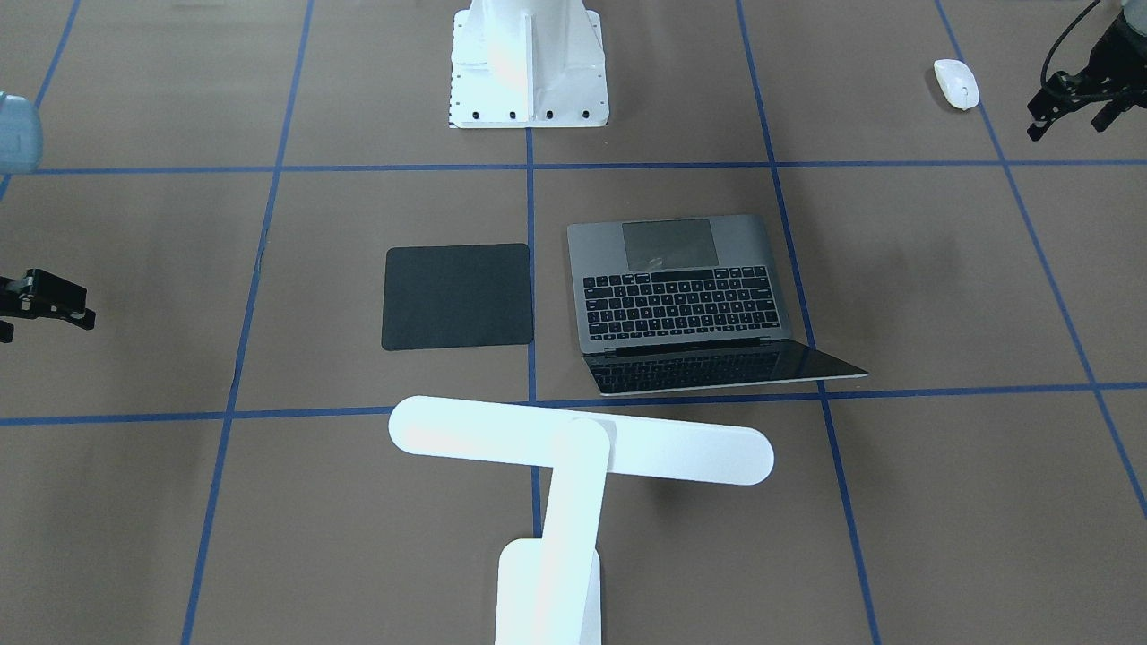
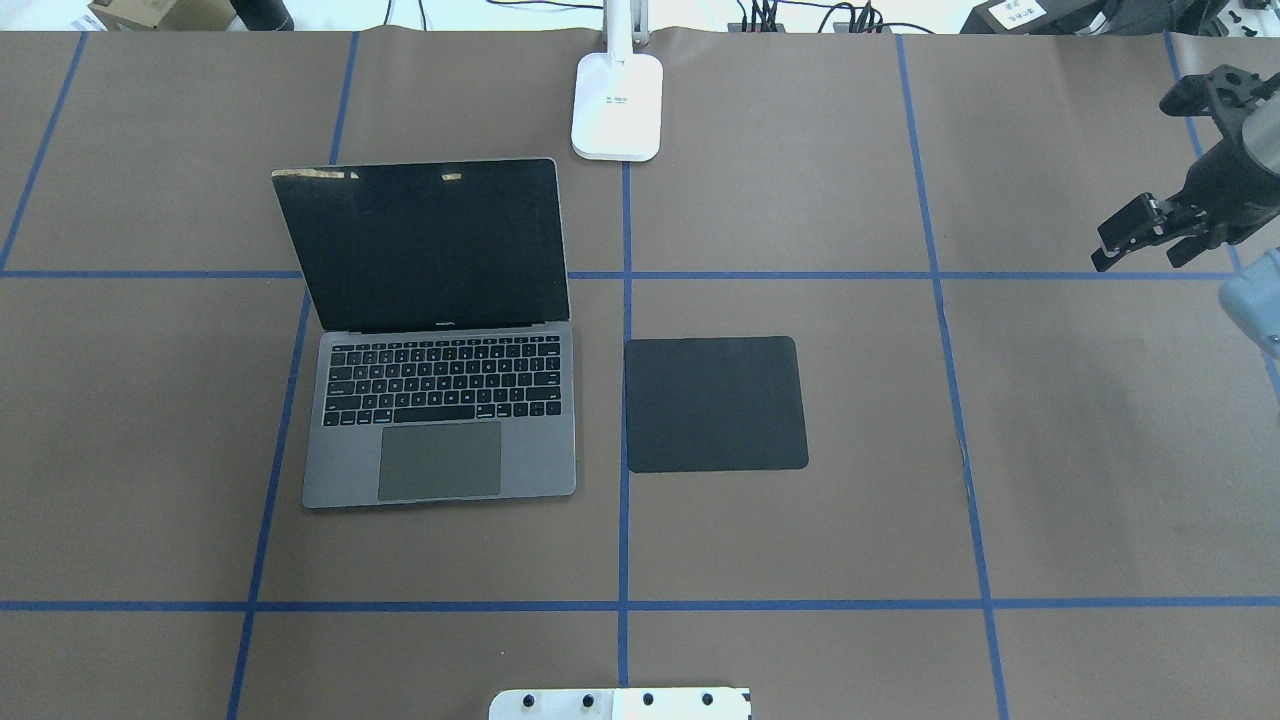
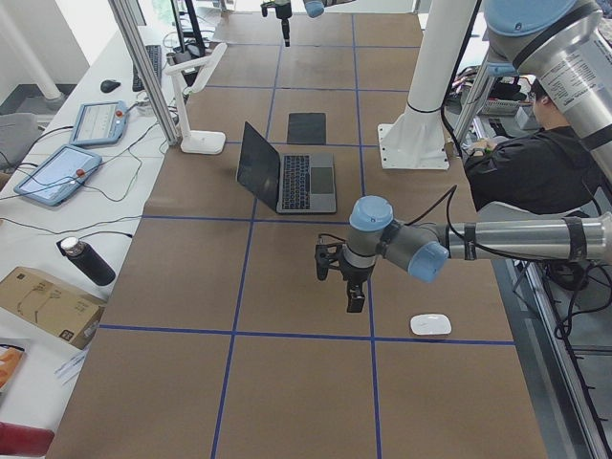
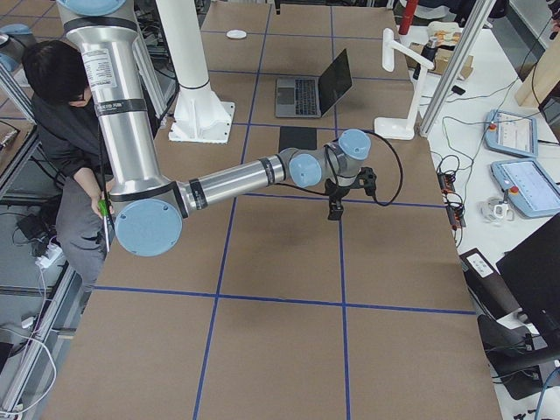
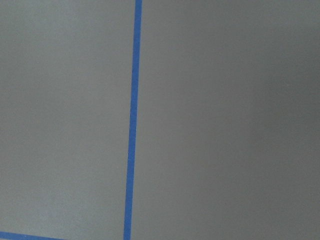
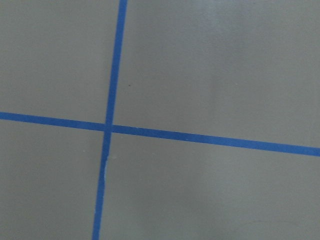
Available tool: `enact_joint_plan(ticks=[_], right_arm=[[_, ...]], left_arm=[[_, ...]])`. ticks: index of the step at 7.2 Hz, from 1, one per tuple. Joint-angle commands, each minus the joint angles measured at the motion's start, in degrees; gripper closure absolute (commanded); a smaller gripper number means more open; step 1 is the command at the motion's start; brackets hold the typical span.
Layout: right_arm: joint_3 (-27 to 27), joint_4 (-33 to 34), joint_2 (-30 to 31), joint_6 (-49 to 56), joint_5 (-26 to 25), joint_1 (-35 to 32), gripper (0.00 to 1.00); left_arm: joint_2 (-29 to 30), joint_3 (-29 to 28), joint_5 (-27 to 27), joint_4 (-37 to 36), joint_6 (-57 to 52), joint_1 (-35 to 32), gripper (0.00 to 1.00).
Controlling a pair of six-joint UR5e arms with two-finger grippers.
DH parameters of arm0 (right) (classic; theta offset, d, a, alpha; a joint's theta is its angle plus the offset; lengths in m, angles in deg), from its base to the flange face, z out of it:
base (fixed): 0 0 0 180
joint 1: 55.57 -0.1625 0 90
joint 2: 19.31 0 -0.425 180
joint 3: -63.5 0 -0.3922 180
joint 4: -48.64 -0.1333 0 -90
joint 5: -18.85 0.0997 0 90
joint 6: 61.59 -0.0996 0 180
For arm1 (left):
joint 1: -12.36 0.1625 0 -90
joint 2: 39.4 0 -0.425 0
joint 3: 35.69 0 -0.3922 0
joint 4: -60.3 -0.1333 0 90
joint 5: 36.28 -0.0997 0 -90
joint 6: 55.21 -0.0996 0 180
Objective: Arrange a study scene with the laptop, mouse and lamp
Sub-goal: 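Lift the right gripper off the pad and withdraw it far from the laptop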
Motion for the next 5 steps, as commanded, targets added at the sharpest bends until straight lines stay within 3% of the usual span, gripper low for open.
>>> enact_joint_plan(ticks=[1, 5], right_arm=[[0.9, -0.1, 2.0, 0.6, 0.0, -0.3, 0.01], [3.4, -0.1, 3.8, 0.3, 0.0, -0.2, 0.01]], left_arm=[[-1.6, -5.5, 2.6, 5.2, 2.6, 1.3, 0.0], [-1.8, -6.9, 6.1, 5.2, 2.9, 7.0, 0.0]])
